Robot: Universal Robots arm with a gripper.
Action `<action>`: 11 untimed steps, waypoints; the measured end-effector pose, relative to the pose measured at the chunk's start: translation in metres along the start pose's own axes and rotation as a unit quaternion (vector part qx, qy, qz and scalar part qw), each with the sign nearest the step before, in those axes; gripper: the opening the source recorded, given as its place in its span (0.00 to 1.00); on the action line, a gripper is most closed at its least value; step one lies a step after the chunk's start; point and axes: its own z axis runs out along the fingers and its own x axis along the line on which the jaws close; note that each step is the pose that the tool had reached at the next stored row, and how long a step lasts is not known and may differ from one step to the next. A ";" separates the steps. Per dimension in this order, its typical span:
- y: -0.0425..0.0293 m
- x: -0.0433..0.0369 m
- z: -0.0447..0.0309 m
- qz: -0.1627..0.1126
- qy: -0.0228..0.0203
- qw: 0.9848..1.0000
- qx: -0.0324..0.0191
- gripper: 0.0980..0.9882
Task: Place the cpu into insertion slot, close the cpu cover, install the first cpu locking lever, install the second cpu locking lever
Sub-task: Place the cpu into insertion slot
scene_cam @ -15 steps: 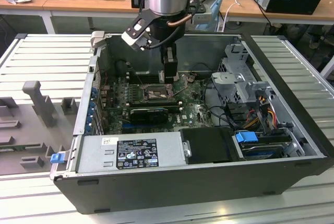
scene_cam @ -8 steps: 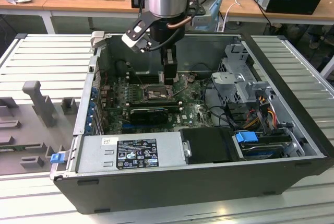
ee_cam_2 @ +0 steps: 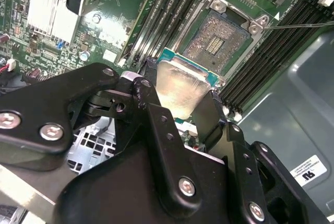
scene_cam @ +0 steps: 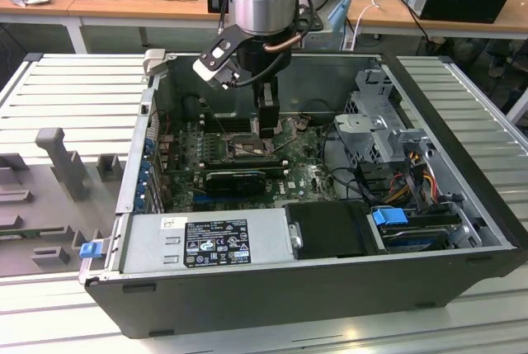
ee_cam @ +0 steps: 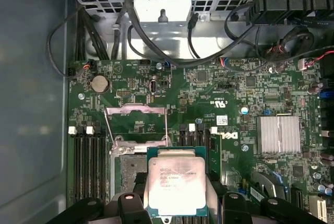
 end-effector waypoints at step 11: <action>-0.0009 -0.0002 0.0107 0.000 0.001 1.000 0.000 0.48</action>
